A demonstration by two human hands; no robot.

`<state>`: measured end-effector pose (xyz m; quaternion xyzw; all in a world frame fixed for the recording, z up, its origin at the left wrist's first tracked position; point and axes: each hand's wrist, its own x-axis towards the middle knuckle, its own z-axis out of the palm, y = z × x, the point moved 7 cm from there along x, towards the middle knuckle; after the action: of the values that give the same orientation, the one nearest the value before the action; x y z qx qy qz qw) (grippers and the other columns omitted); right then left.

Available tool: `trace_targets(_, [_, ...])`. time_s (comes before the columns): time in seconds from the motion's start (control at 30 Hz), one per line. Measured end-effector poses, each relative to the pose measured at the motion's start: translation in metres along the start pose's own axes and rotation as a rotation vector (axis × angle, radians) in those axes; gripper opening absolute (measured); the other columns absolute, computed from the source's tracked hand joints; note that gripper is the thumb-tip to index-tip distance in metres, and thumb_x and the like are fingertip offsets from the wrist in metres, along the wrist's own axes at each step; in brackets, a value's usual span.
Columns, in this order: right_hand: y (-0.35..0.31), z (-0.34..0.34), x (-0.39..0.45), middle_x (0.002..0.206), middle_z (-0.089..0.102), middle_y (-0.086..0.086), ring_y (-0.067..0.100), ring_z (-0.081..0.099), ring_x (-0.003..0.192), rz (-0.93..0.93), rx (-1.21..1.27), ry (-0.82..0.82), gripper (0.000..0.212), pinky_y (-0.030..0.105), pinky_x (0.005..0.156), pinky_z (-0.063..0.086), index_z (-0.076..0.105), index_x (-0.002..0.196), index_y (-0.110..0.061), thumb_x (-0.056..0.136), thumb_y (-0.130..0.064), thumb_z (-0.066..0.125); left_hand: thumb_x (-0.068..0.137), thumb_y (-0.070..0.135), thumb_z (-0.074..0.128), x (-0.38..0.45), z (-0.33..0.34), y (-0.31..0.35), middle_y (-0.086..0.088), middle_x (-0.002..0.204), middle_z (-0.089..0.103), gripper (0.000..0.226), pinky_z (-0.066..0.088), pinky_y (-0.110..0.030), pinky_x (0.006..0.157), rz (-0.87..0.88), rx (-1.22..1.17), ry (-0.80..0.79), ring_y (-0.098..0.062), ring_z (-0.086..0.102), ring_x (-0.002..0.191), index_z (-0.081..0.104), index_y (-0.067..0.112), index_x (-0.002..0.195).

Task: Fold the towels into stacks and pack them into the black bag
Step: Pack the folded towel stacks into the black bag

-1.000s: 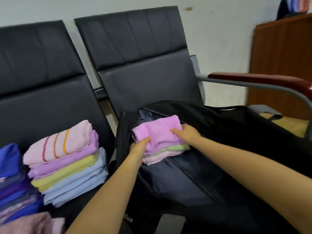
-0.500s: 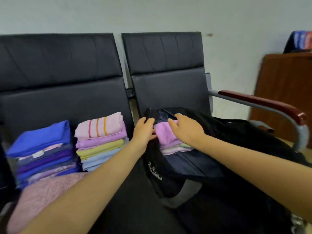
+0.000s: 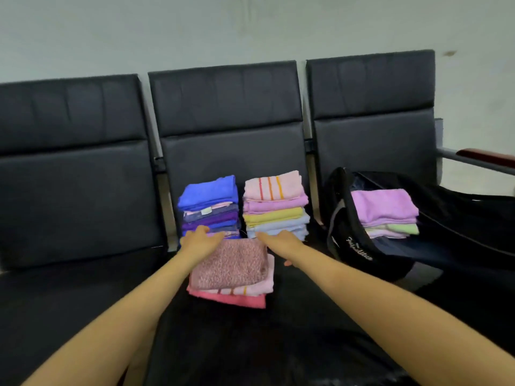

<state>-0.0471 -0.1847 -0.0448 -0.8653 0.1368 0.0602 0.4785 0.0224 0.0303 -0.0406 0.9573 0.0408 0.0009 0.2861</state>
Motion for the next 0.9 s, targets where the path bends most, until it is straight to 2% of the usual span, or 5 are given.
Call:
trace_targets(0.13, [0.015,0.03,0.001,0.152,0.036,0.01,0.029,0.043,0.132,0.155,0.185,-0.078,0.084,0.038,0.1,0.044,0.035,0.147,-0.012,0.084,-0.061,0.06,0.04,0.094,0.051,0.019,0.034,-0.066,-0.016,0.144,0.043,0.126,0.038,-0.045,0.108,-0.175,-0.246,-0.133,-0.035,0.044,0.128,0.04,0.022,0.142])
trace_targets(0.23, [0.031,0.053,-0.006,0.122,0.06,0.009,0.016,0.063,0.083,0.217,0.453,-0.207,0.053,0.018,0.061,0.056,0.046,0.133,-0.013,0.091,-0.042,0.061,0.031,0.089,0.051,0.023,0.066,-0.089,-0.015,0.145,0.042,0.14,0.038,-0.045,0.108,-0.226,-0.378,-0.176,-0.033,0.045,0.129,0.032,0.011,0.146])
trace_targets(0.3, [0.051,0.075,-0.011,0.091,0.06,0.001,0.011,0.062,0.066,0.273,0.608,-0.272,0.046,0.021,0.061,0.056,0.047,0.122,-0.017,0.088,-0.041,0.066,0.033,0.088,0.051,0.012,0.068,-0.084,-0.014,0.142,0.046,0.137,0.039,-0.044,0.107,-0.204,-0.397,-0.169,-0.033,0.048,0.126,0.036,0.009,0.143])
trace_targets(0.6, [0.088,0.102,0.018,0.106,0.073,-0.003,0.016,0.069,0.096,0.289,0.774,-0.271,0.063,0.04,0.109,0.04,0.064,0.12,-0.024,0.065,-0.046,0.084,0.071,0.042,0.08,0.0,0.074,-0.078,-0.009,0.1,0.071,0.05,0.053,-0.029,0.068,-0.18,-0.607,-0.396,-0.021,0.069,0.084,0.067,0.01,0.107])
trace_targets(0.9, [0.108,0.111,0.005,0.121,0.068,0.007,0.021,0.063,0.114,0.073,0.9,-0.317,0.053,0.038,0.108,0.042,0.059,0.128,-0.013,0.079,-0.028,0.074,0.049,0.048,0.087,-0.041,0.08,-0.079,0.002,0.107,0.073,0.079,0.051,-0.036,0.094,-0.054,-0.812,-0.525,-0.016,0.069,0.099,0.061,0.025,0.12])
